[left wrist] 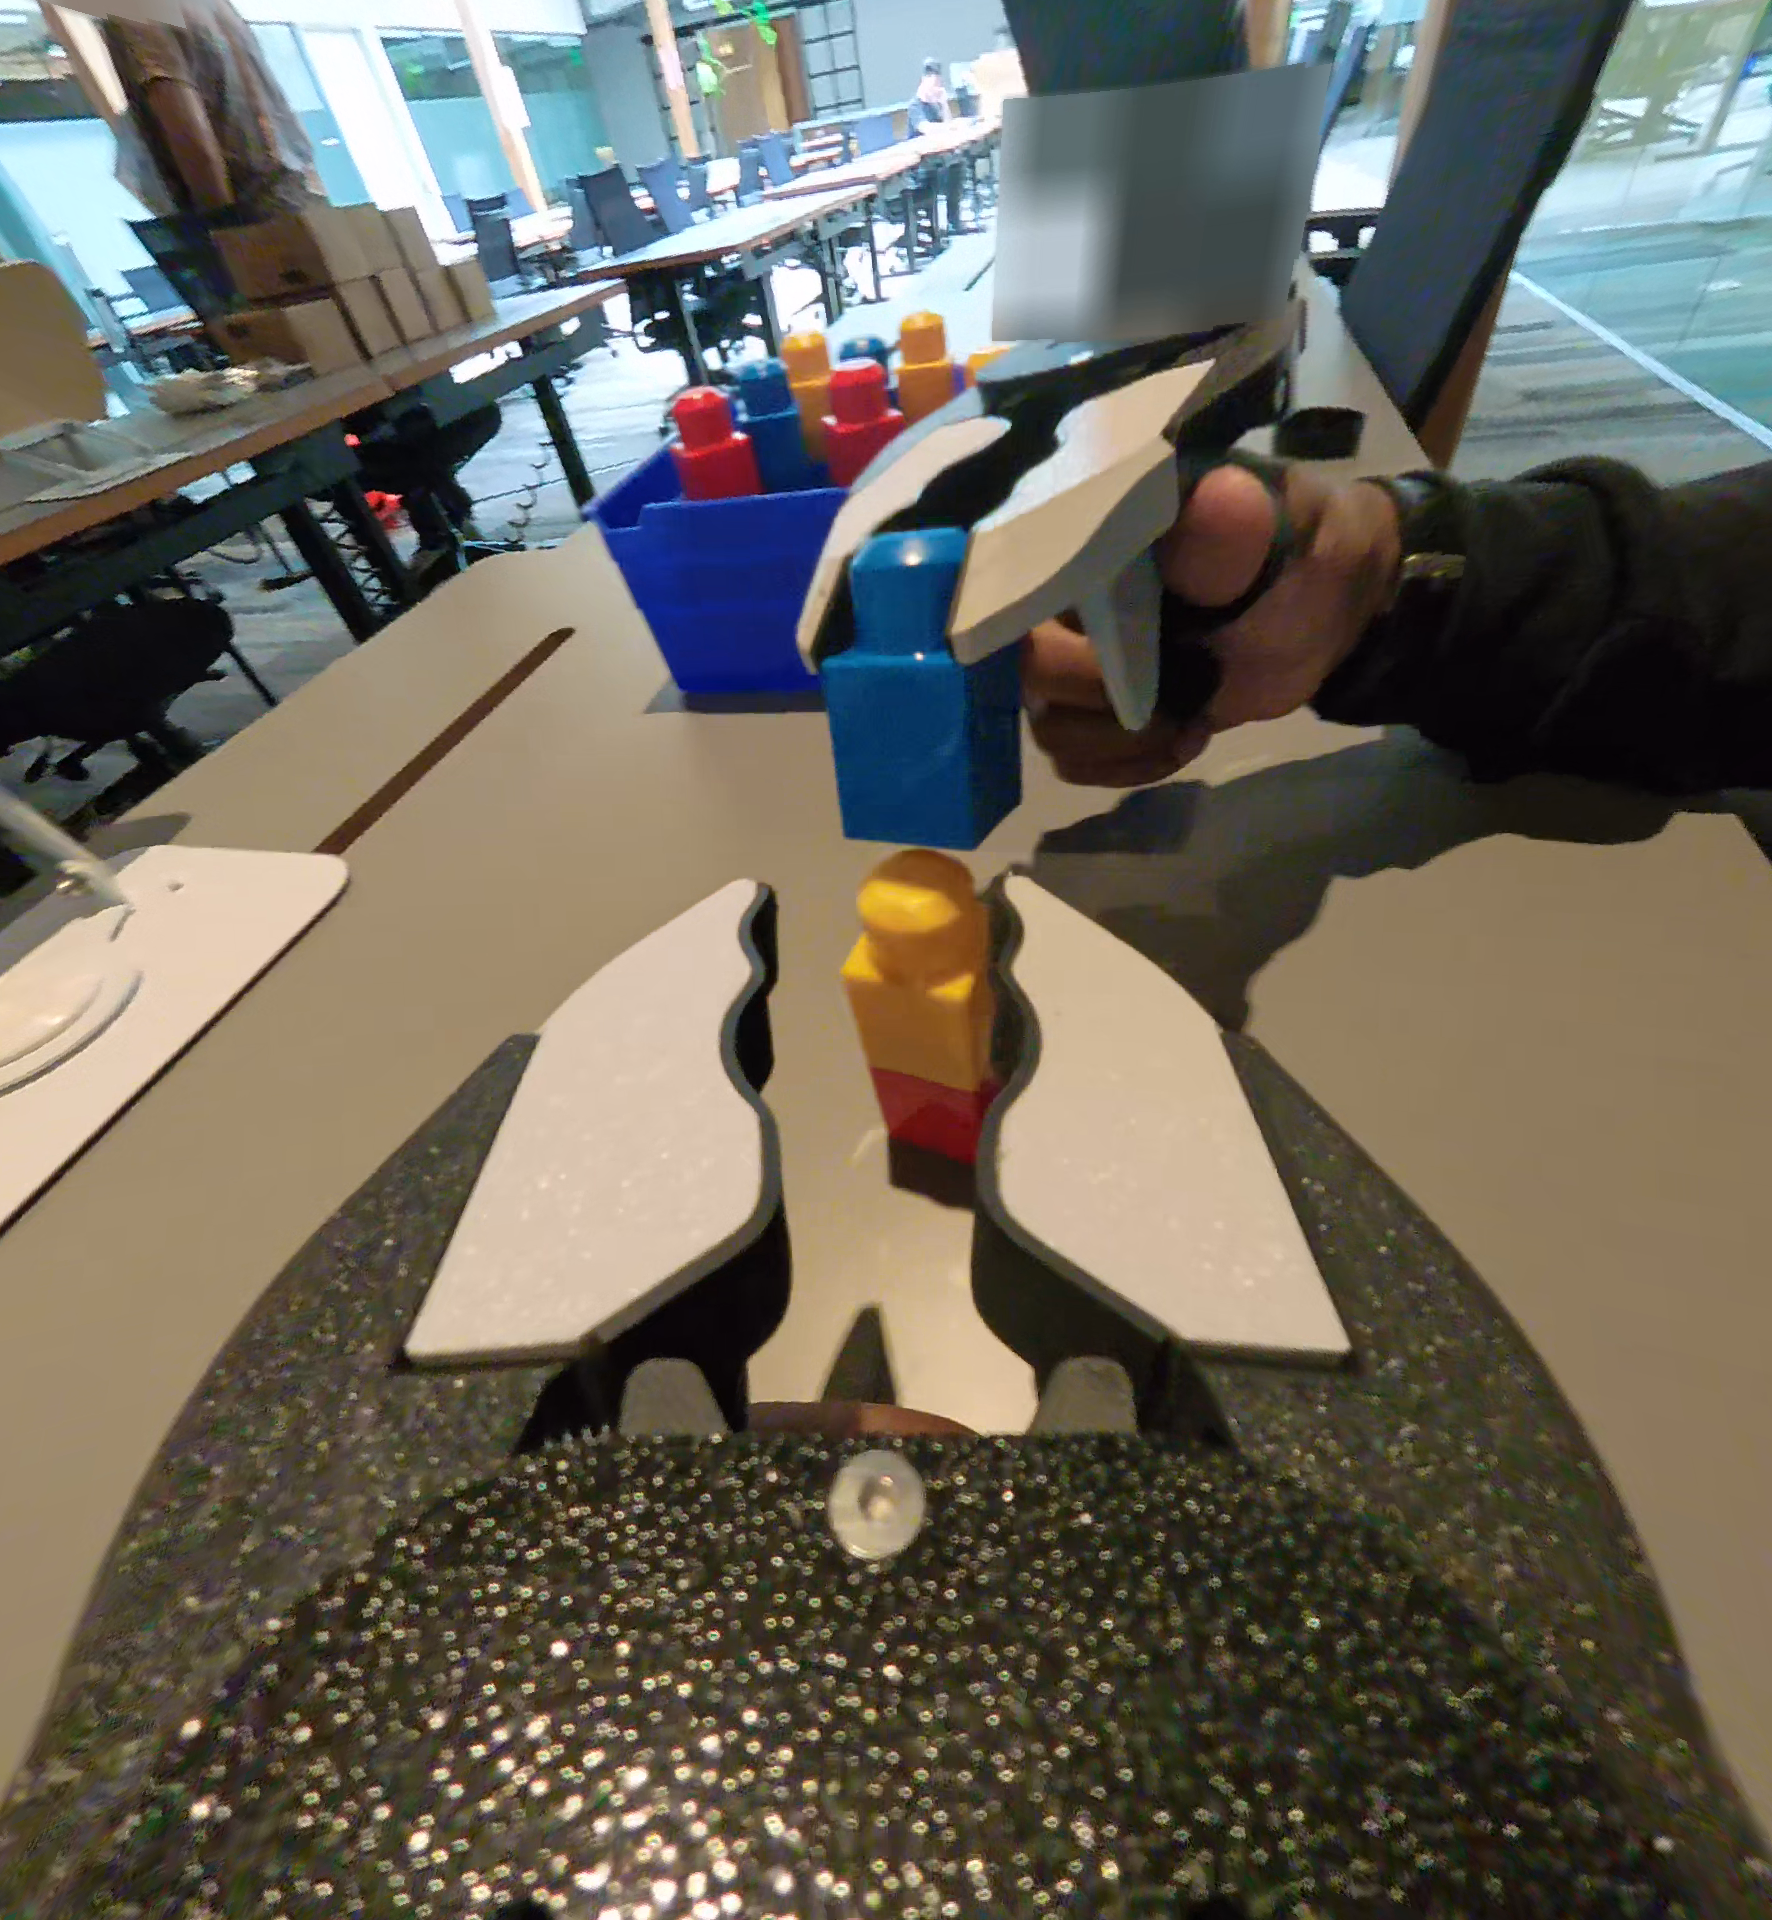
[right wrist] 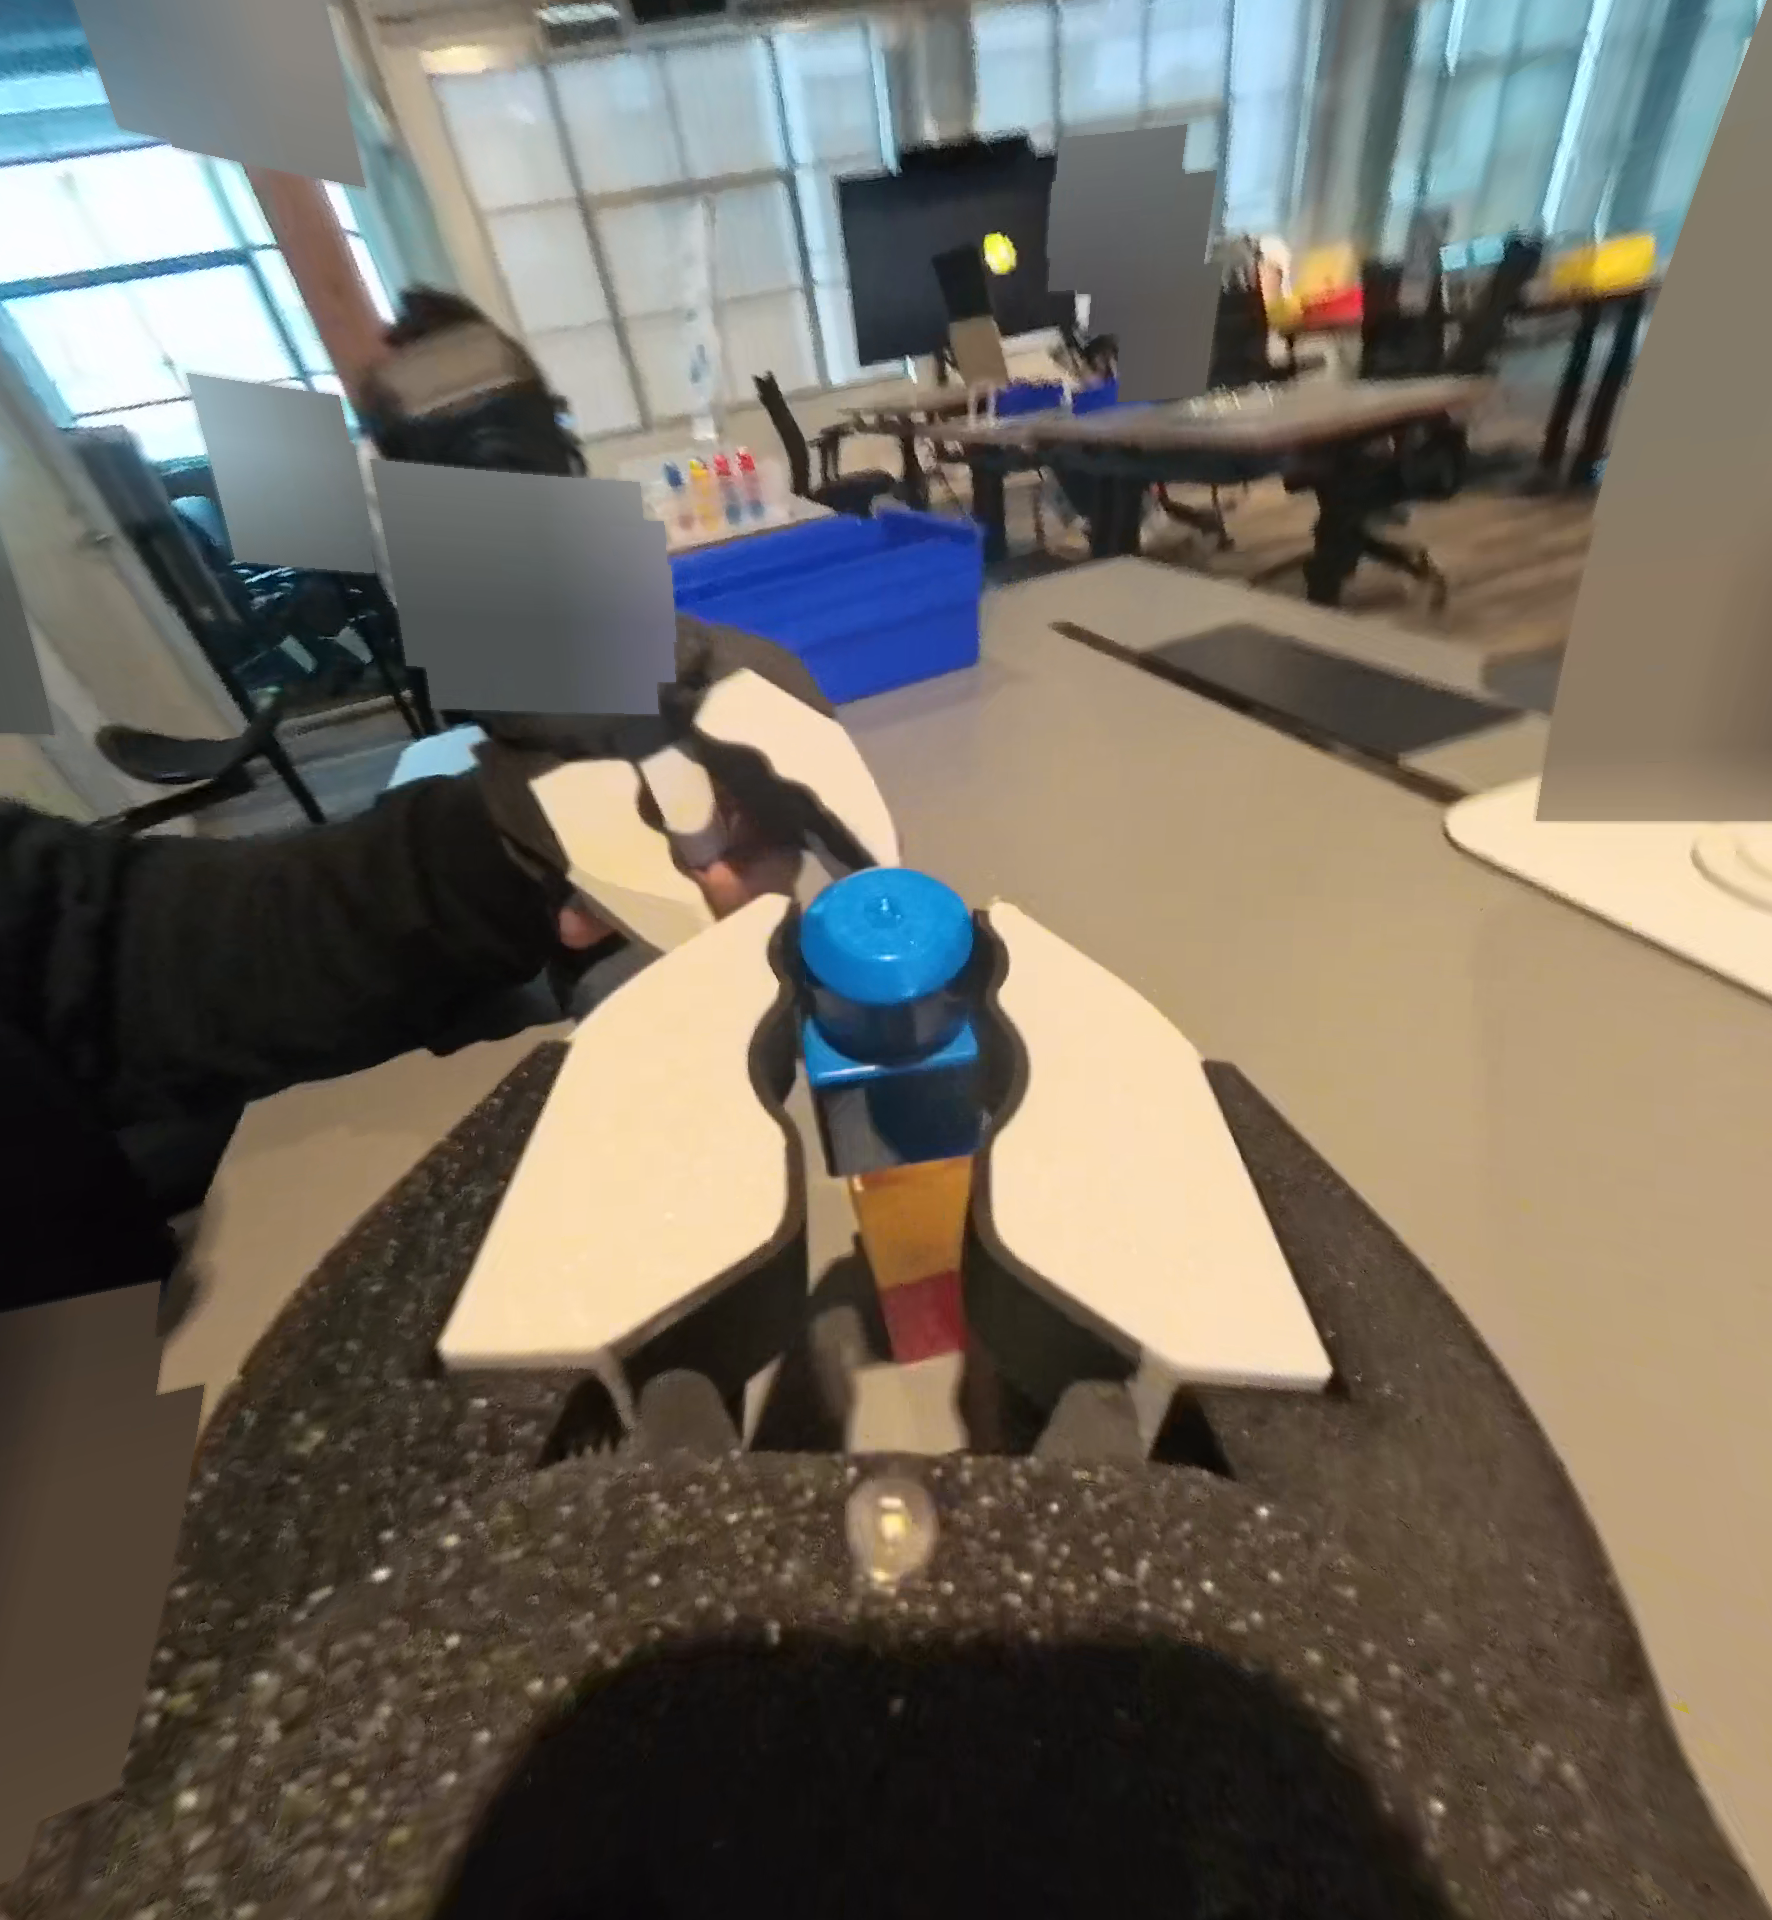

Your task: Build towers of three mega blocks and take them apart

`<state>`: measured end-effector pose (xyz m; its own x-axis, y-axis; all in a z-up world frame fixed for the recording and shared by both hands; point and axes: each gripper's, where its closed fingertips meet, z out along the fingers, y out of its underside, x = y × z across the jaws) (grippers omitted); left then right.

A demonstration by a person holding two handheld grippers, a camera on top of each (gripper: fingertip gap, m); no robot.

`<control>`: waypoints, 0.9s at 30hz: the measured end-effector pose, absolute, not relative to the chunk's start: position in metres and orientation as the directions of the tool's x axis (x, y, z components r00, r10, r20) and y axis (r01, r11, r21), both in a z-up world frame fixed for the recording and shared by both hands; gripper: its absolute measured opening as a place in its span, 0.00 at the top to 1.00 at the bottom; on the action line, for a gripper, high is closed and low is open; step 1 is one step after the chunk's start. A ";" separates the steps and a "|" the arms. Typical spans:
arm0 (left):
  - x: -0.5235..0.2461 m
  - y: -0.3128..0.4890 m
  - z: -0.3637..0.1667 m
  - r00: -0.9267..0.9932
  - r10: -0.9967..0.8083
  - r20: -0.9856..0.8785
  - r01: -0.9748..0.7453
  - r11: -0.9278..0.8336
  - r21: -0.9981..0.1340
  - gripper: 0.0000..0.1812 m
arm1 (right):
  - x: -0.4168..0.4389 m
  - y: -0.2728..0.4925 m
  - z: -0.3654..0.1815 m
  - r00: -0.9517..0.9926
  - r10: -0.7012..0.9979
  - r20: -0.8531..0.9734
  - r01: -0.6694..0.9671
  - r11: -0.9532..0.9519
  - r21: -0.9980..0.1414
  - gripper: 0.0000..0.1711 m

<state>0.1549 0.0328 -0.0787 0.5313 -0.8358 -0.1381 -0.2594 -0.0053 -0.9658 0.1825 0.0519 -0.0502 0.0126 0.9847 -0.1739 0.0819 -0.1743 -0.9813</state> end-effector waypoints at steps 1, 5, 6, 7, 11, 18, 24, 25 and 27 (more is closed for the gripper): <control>0.150 0.035 -0.078 0.548 -0.825 -0.134 -0.255 -0.012 -0.967 0.80 | 0.181 0.056 -0.054 0.034 0.979 -0.201 0.111 -0.204 -0.973 0.82; 0.139 0.042 -0.080 0.585 -0.802 -0.119 -0.248 -0.038 -0.968 0.80 | 0.175 0.056 -0.056 0.077 0.979 -0.188 0.178 -0.199 -0.964 0.82; 0.138 0.042 -0.081 0.588 -0.800 -0.123 -0.256 -0.040 -0.966 0.81 | 0.173 0.054 -0.054 0.080 0.980 -0.183 0.187 -0.195 -0.963 0.82; 0.137 0.043 -0.083 0.590 -0.797 -0.126 -0.265 -0.044 -0.963 0.81 | 0.170 0.052 -0.054 0.084 0.981 -0.177 0.197 -0.190 -0.962 0.82; 0.137 0.044 -0.087 0.592 -0.795 -0.134 -0.285 -0.050 -0.957 0.81 | 0.161 0.048 -0.067 0.119 0.987 -0.108 0.294 -0.139 -0.946 0.82; 0.141 0.040 -0.091 0.571 -0.809 -0.140 -0.306 -0.051 -0.951 0.81 | 0.159 0.045 -0.072 0.080 0.992 -0.093 0.292 -0.112 -0.950 0.82; 0.153 0.034 -0.111 0.513 -0.849 -0.125 -0.365 -0.084 -0.927 0.81 | 0.160 0.044 -0.074 0.030 0.995 -0.093 0.305 -0.098 -0.947 0.82; 0.155 0.033 -0.116 0.503 -0.855 -0.126 -0.379 -0.088 -0.921 0.80 | 0.160 0.043 -0.075 0.023 0.996 -0.086 0.317 -0.089 -0.944 0.82; 0.160 0.032 -0.123 0.489 -0.863 -0.125 -0.400 -0.094 -0.912 0.79 | 0.160 0.041 -0.078 0.011 0.998 -0.061 0.351 -0.061 -0.934 0.82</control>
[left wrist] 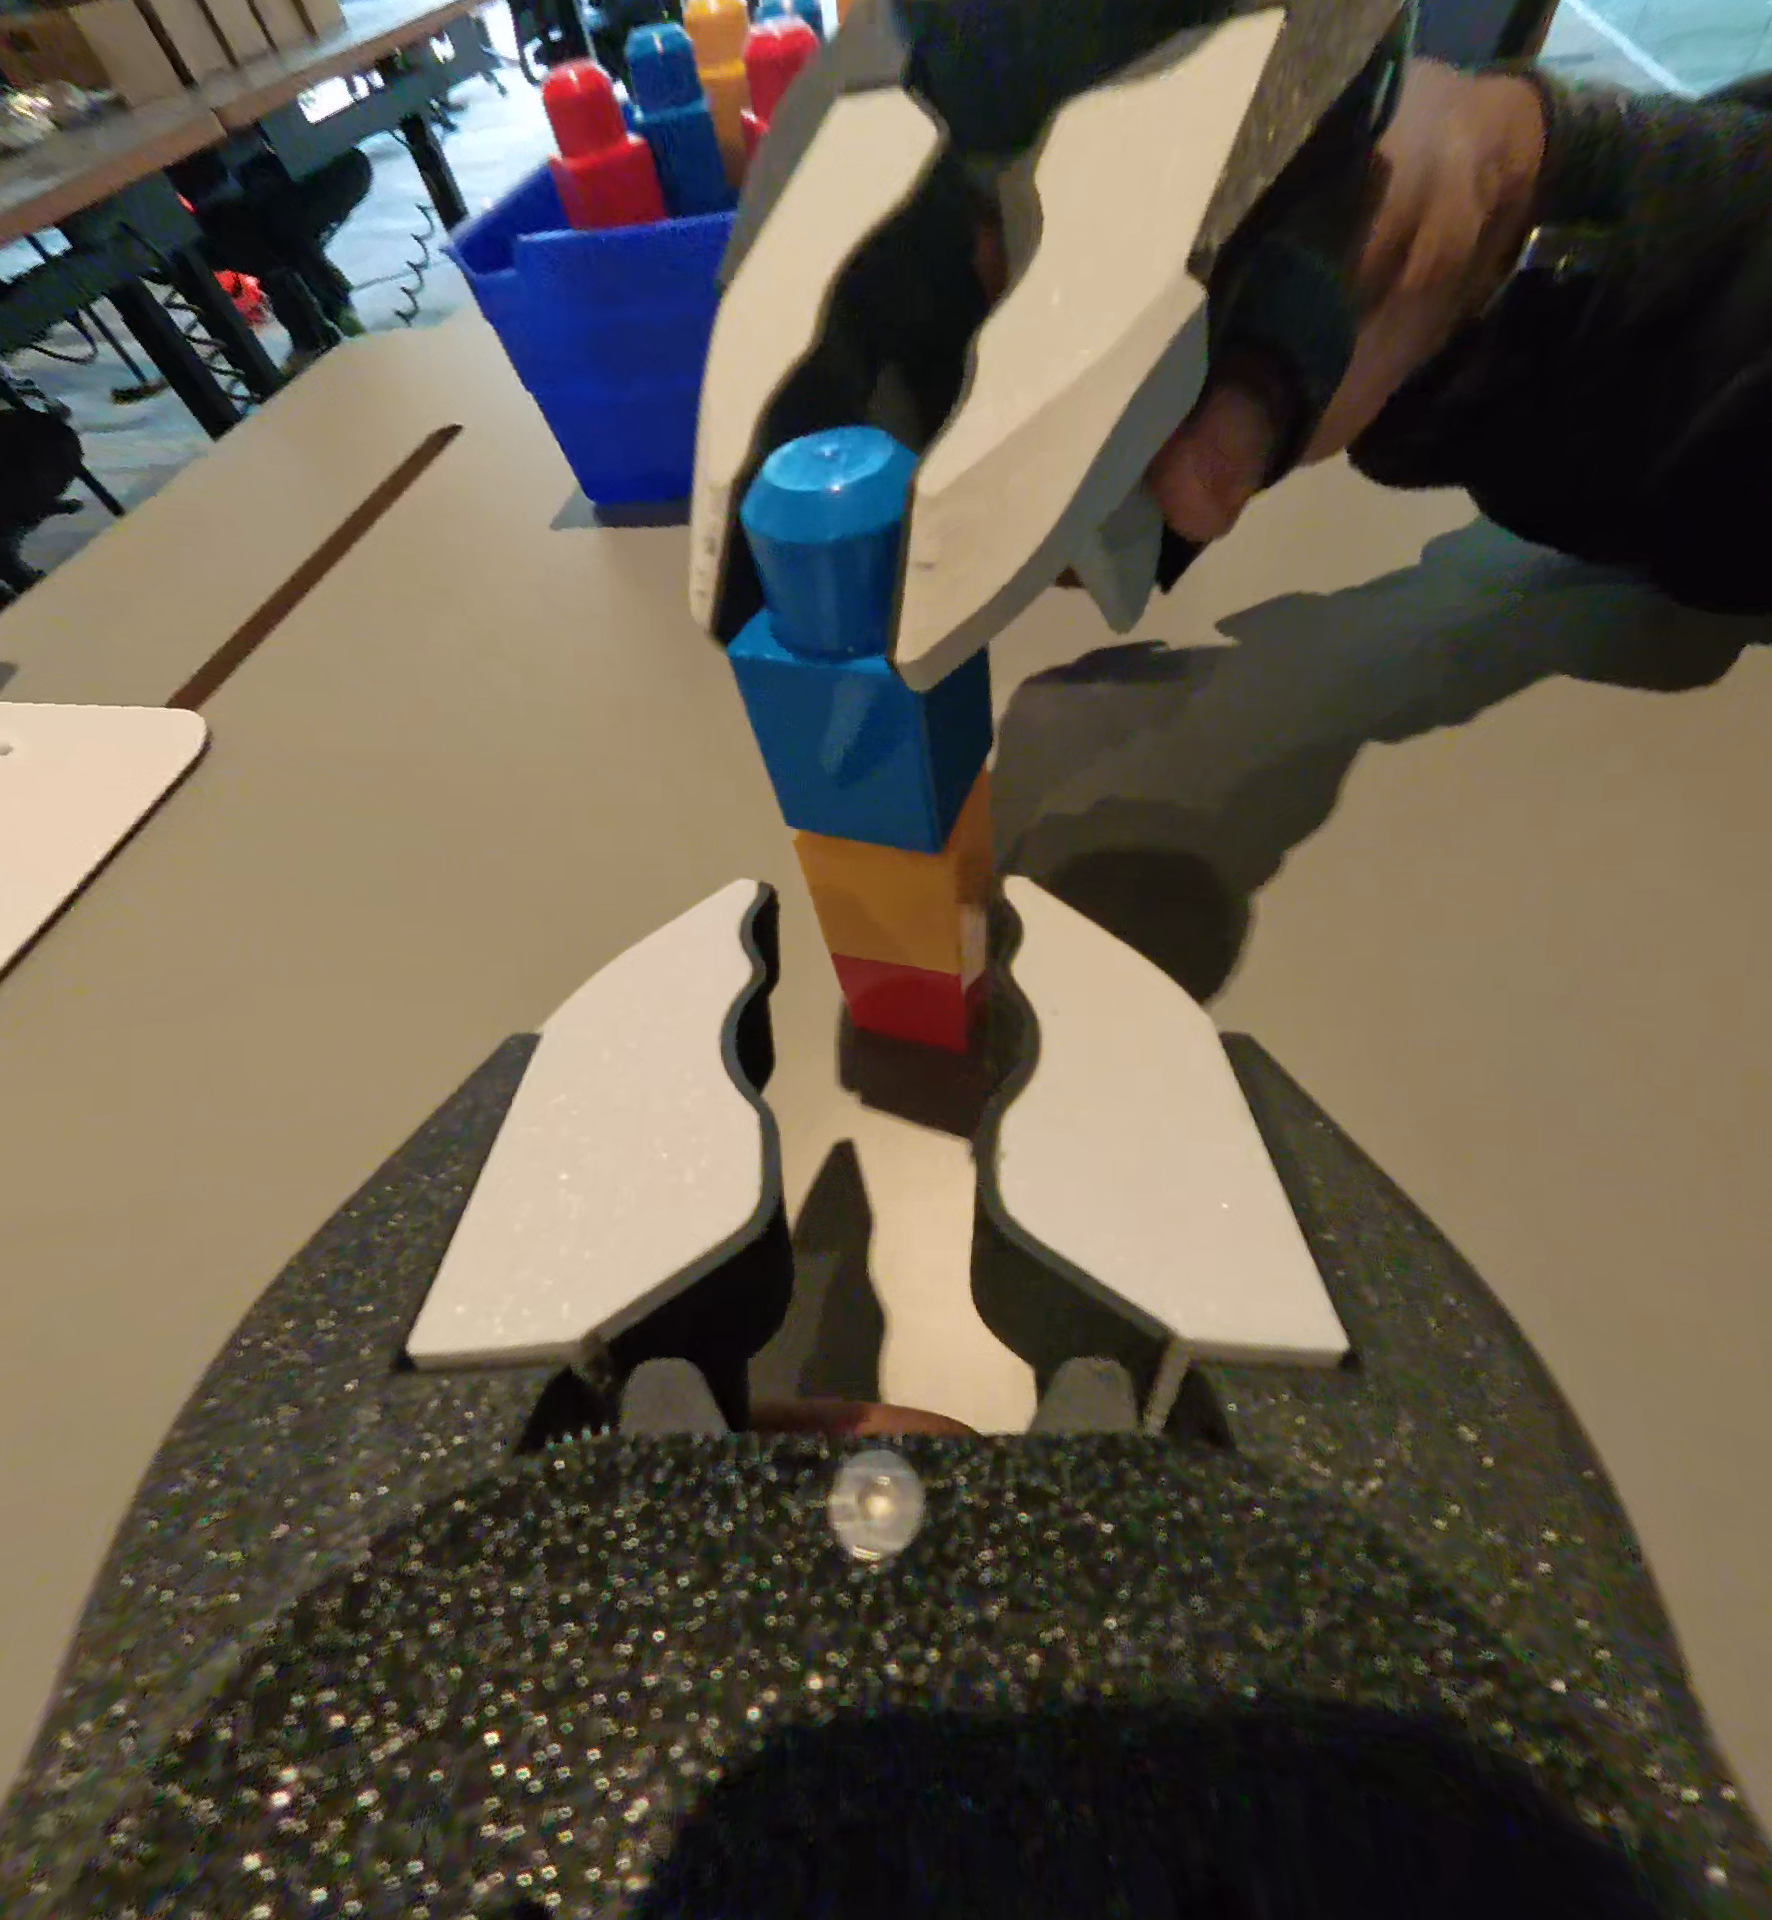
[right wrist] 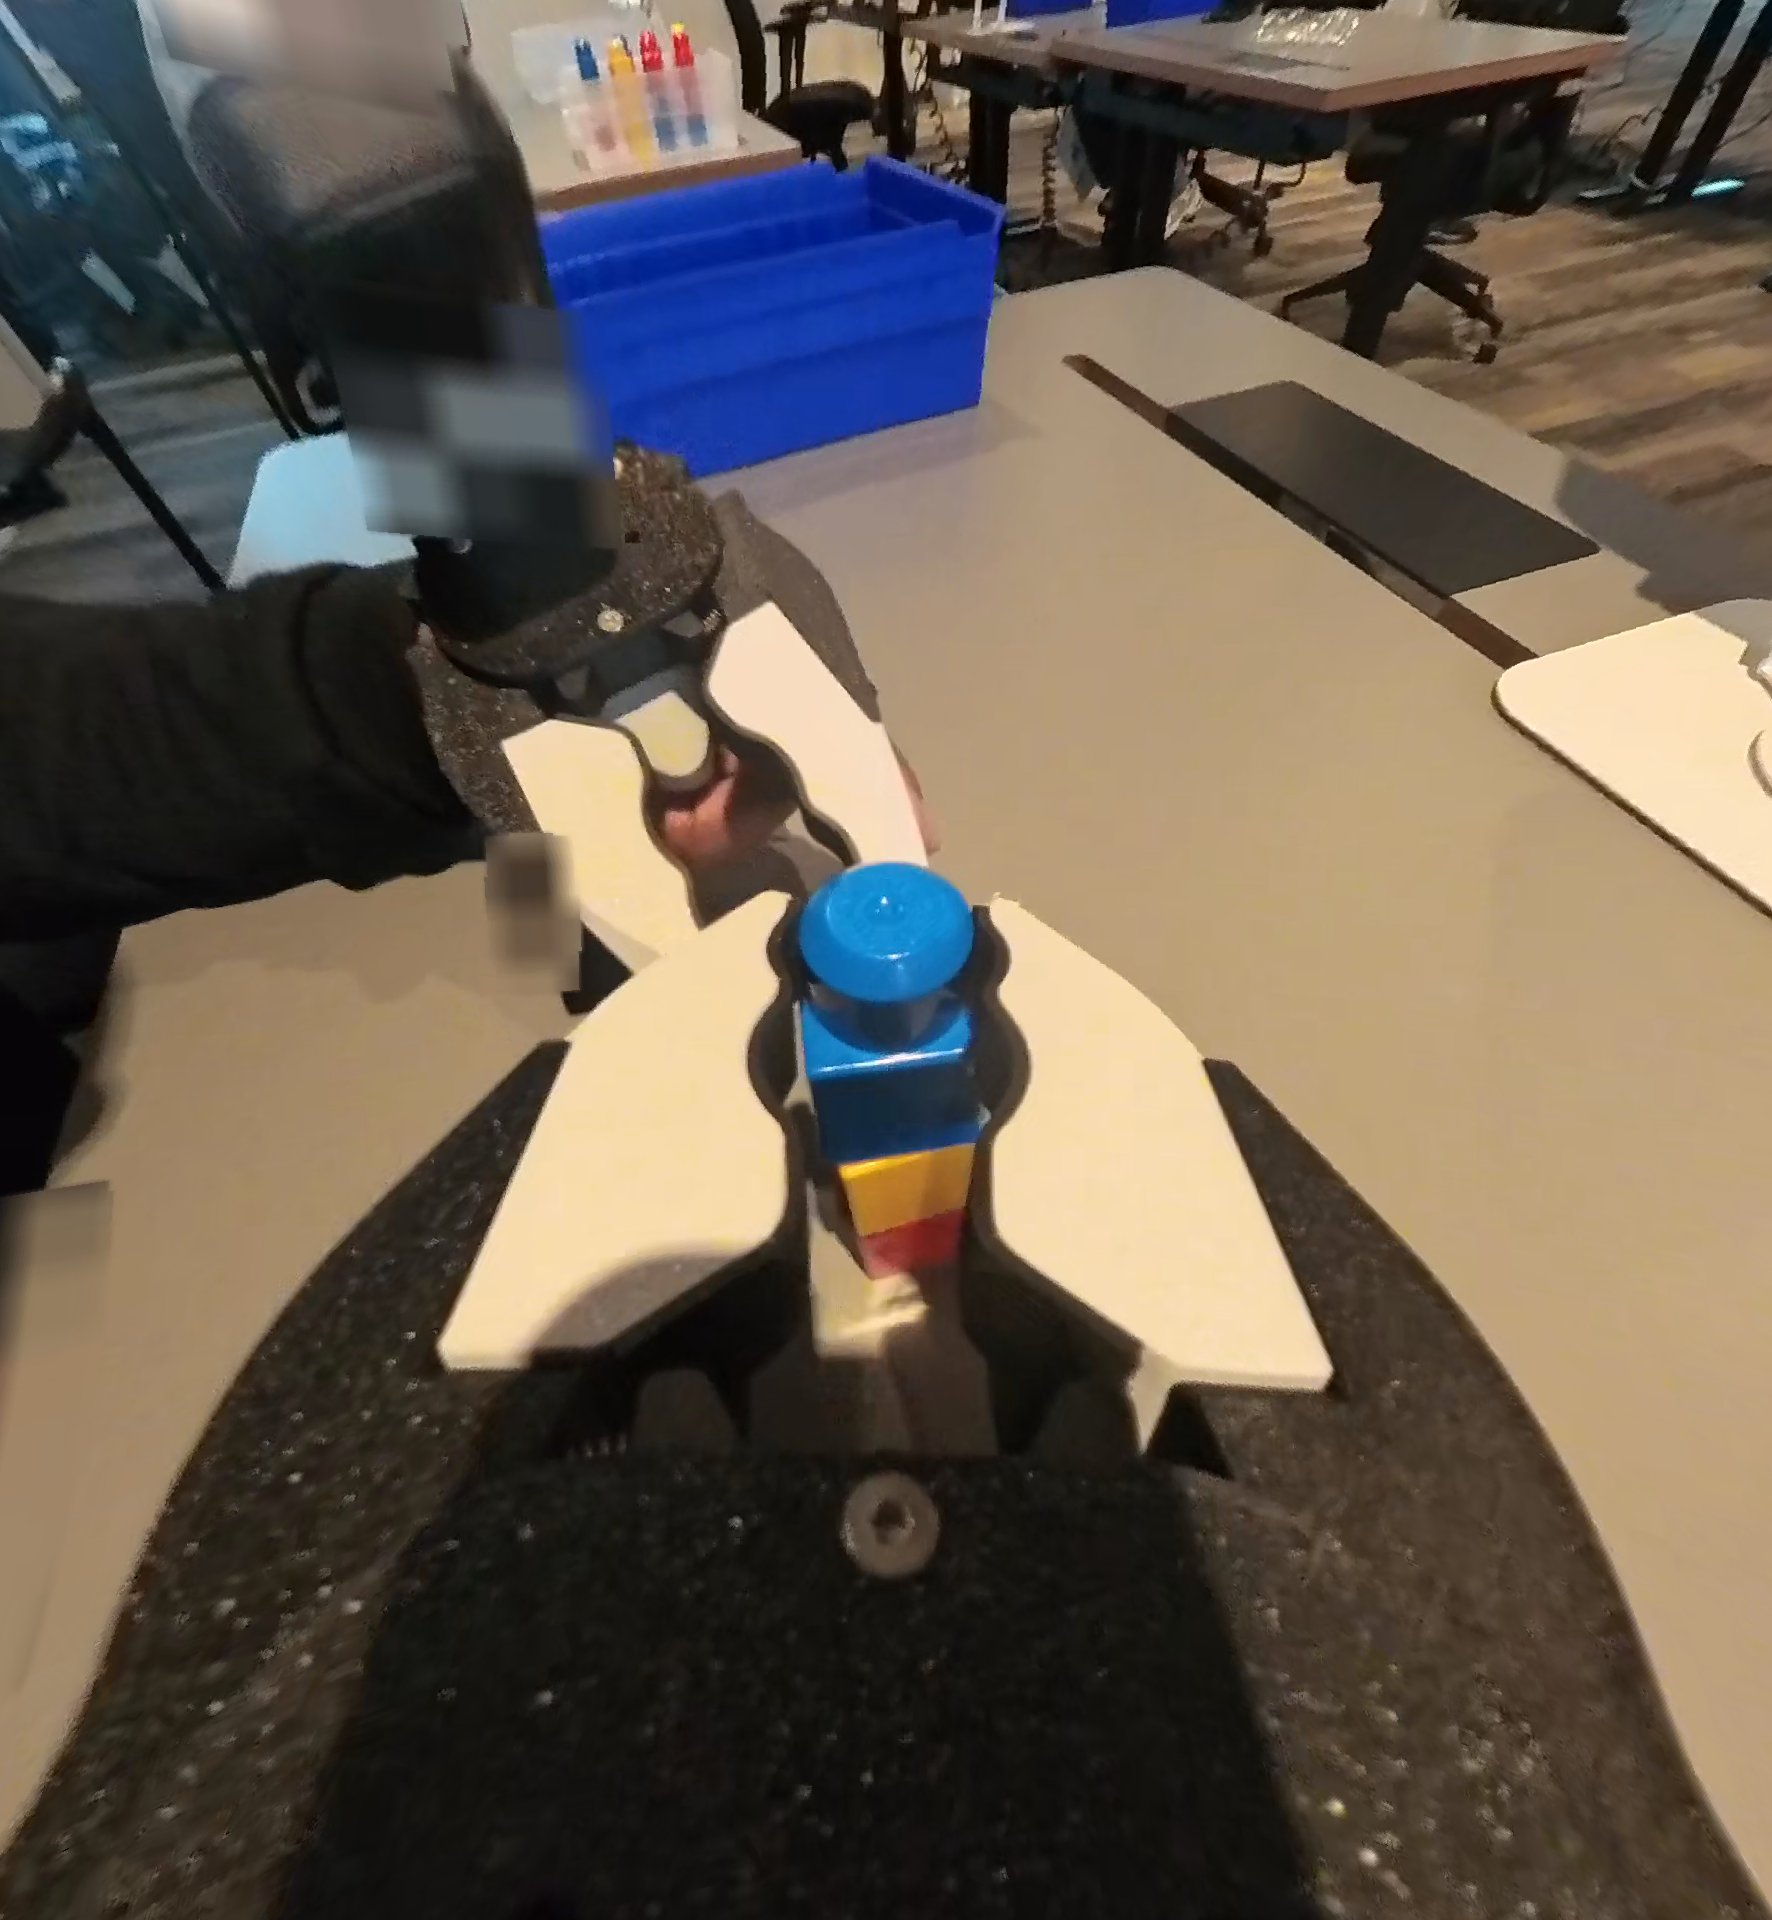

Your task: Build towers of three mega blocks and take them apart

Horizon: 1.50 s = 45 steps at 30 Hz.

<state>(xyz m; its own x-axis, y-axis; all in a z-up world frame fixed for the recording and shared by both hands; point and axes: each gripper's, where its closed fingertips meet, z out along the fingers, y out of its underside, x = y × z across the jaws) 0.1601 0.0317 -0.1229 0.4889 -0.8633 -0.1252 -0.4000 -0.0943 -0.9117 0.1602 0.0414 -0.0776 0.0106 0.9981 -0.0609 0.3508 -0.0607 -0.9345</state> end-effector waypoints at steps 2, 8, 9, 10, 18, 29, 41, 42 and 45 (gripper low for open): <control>0.165 0.032 -0.128 0.486 -0.865 -0.123 -0.408 -0.101 -0.907 0.78 | 0.159 0.041 -0.079 0.005 0.999 -0.043 0.374 -0.042 -0.926 0.82; 0.176 0.037 -0.140 0.491 -0.859 -0.142 -0.441 -0.104 -0.892 0.76 | 0.159 0.040 -0.080 -0.027 0.997 -0.075 0.369 -0.060 -0.928 0.82; 0.177 0.038 -0.142 0.495 -0.856 -0.146 -0.442 -0.104 -0.891 0.76 | 0.159 0.041 -0.080 -0.028 0.997 -0.075 0.367 -0.060 -0.928 0.82; 0.178 0.040 -0.143 0.499 -0.853 -0.149 -0.443 -0.103 -0.891 0.76 | 0.159 0.041 -0.080 -0.029 0.997 -0.076 0.365 -0.060 -0.929 0.82; 0.180 0.047 -0.152 0.508 -0.836 -0.206 -0.490 -0.084 -0.868 0.77 | 0.159 0.040 -0.080 -0.036 0.994 -0.108 0.337 -0.089 -0.937 0.81; 0.183 0.044 -0.153 0.474 -0.869 -0.144 -0.471 -0.112 -0.875 0.80 | 0.181 0.040 -0.080 -0.119 0.986 -0.117 0.169 -0.096 -0.981 0.73; 0.184 0.041 -0.153 0.460 -0.875 -0.151 -0.476 -0.099 -0.874 0.80 | 0.172 0.033 -0.105 -0.156 0.988 -0.012 0.276 0.031 -0.961 0.78; 0.185 0.041 -0.153 0.457 -0.877 -0.150 -0.476 -0.099 -0.874 0.80 | 0.172 0.033 -0.105 -0.165 0.986 -0.019 0.272 0.027 -0.962 0.78; 0.185 0.041 -0.153 0.454 -0.879 -0.144 -0.475 -0.103 -0.874 0.80 | 0.173 0.034 -0.106 -0.195 0.980 -0.028 0.269 0.026 -0.963 0.78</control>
